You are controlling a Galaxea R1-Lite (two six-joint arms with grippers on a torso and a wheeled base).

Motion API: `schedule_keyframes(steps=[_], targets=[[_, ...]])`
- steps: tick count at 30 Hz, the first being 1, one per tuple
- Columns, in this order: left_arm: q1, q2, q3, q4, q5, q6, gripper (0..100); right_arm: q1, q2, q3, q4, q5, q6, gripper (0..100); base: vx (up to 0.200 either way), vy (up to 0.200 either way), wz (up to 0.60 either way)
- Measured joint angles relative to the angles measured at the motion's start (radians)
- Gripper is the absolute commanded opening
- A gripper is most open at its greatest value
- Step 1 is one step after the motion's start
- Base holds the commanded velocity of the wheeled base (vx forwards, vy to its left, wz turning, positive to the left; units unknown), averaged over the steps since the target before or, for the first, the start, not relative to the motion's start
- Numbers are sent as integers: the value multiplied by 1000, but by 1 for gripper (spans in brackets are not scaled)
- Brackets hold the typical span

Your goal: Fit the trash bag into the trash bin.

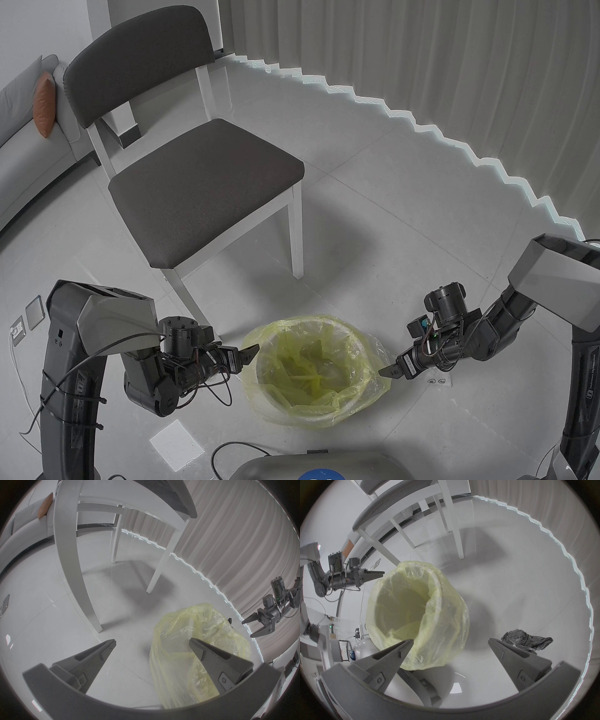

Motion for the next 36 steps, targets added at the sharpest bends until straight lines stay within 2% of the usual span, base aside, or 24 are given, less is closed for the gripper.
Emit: schedule_keyframes(steps=[10, 22, 25, 36], targets=[[-11, -9, -4, -2, 8, 1, 100, 15, 110, -117, 35, -12, -9, 100, 0, 0, 0], [-10, -15, -6, 7, 8, 9, 100, 18, 218, -392, 296, -19, -19, 100, 0, 0, 0], [-6, -17, 4, 9, 8, 16, 100, 21, 240, -459, 344, -40, -17, 100, 0, 0, 0], [39, -46, 114, 11, 0, 165, 100, 10, 280, -543, 362, -110, -3, 100, 0, 0, 0]])
